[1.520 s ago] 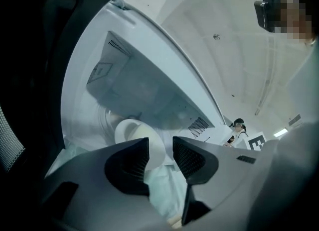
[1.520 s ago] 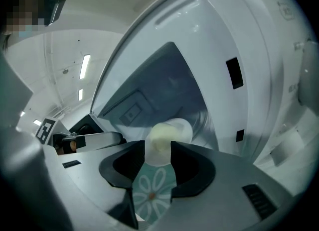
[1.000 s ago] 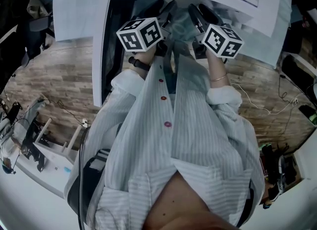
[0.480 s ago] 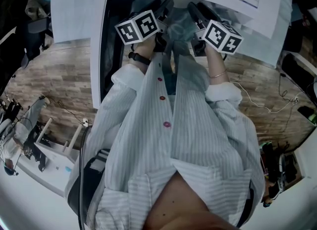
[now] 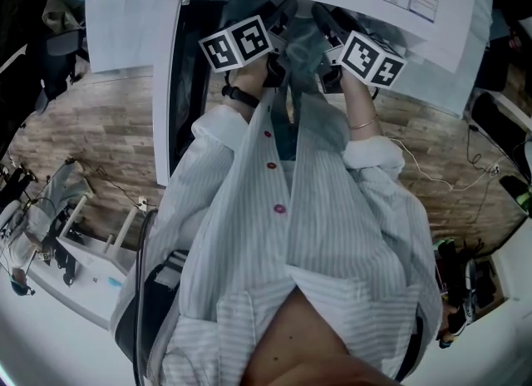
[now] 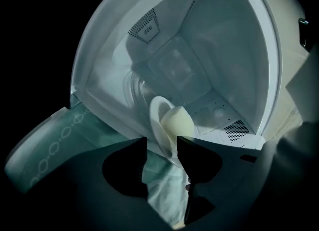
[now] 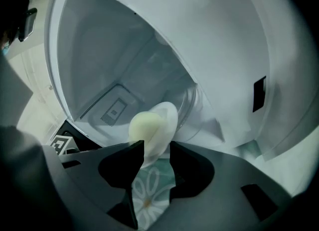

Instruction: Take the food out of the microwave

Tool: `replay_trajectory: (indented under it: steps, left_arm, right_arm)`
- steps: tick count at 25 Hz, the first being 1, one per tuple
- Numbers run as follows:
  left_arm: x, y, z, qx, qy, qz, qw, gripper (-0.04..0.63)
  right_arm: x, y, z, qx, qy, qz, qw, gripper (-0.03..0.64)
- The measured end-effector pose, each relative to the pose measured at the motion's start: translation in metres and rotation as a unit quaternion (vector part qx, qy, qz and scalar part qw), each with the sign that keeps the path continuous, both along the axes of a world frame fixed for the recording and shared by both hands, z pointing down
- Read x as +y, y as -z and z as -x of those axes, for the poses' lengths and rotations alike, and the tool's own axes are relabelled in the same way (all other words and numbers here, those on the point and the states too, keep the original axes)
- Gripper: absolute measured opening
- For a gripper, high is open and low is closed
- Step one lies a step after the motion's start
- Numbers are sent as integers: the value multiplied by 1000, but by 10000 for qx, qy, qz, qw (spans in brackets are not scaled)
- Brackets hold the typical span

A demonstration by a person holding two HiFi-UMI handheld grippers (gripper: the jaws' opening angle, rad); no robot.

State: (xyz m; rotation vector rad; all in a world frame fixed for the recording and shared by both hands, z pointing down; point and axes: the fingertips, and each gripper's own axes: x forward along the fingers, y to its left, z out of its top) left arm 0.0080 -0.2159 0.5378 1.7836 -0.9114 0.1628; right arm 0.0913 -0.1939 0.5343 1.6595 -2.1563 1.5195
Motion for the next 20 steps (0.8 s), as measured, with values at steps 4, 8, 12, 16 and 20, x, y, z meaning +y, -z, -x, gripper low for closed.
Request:
replay_trajectory:
  steps: [4, 8, 12, 16, 20]
  left_arm:
    - [-1, 0, 1, -2, 19, 36, 10000, 196]
    - [0, -1, 1, -41, 32, 68, 10000, 172]
    - [0, -1, 3, 15, 38, 118, 9999, 169]
    - [0, -1, 4, 94, 66, 177, 9998, 155]
    - [0, 3, 1, 102, 13, 113, 9999, 104]
  right_arm:
    - [-4, 1, -2, 55, 21, -39, 10000, 172]
    - [-1, -1, 0, -3, 11, 72, 10000, 144]
    - [-1, -1, 2, -163, -12, 112, 9998, 138]
    - [-1, -2, 4, -269, -20, 155, 9995, 132]
    - [1, -3, 6, -387, -92, 208, 9990, 123]
